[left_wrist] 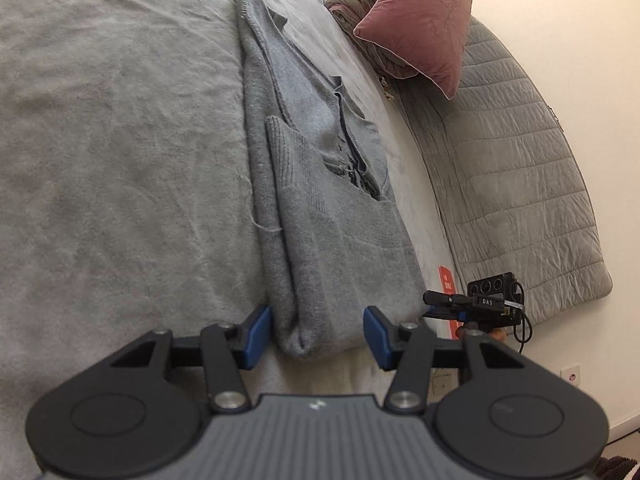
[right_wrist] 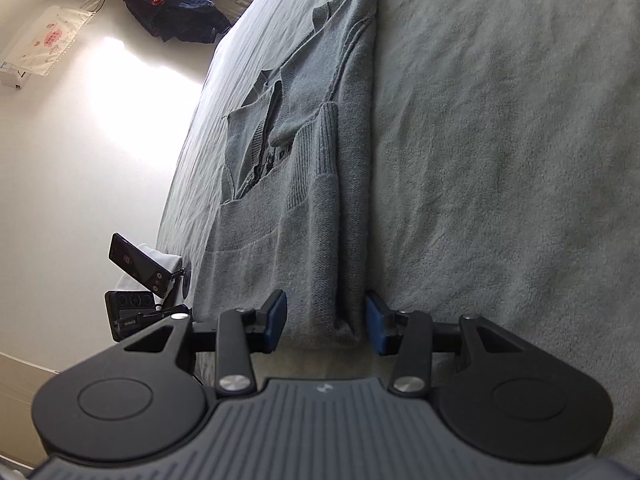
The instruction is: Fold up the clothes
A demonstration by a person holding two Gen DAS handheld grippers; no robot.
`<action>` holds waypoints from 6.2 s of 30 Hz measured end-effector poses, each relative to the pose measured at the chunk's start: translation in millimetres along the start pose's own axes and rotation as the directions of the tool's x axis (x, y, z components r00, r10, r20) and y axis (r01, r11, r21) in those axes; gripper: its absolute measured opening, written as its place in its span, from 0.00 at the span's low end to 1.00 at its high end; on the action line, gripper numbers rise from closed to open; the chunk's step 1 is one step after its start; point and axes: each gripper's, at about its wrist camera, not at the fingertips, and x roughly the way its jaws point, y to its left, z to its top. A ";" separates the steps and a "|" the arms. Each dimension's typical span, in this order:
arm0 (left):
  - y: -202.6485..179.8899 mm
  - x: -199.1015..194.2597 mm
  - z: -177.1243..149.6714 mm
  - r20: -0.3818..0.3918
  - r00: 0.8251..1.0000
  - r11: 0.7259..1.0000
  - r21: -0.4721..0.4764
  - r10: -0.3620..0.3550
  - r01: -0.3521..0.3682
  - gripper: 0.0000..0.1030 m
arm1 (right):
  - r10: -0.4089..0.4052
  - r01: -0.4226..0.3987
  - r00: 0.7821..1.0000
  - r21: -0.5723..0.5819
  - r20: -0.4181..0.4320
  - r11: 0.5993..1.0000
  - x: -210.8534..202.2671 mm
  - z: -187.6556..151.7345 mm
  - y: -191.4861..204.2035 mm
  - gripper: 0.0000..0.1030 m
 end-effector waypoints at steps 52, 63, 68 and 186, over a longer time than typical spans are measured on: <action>-10.0 17.4 117.9 0.611 0.780 0.976 -0.217 0.131 0.005 0.43 | 0.087 -0.222 0.795 0.155 0.600 0.963 19.8 91.9 13.5 0.51; -27.6 32.9 144.3 0.533 0.765 0.920 -0.070 0.361 -0.385 0.45 | -0.168 0.171 0.787 0.052 0.593 0.984 31.4 101.7 38.9 0.51; -29.4 54.0 161.0 0.517 0.761 0.889 0.000 0.393 -0.458 0.44 | -0.262 0.382 0.791 -0.111 0.554 0.918 60.9 114.5 50.0 0.50; -29.0 -5.7 43.9 0.331 0.853 0.914 -0.199 0.403 -0.354 0.48 | -0.432 0.464 0.812 0.015 0.393 0.886 38.8 1.8 73.6 0.44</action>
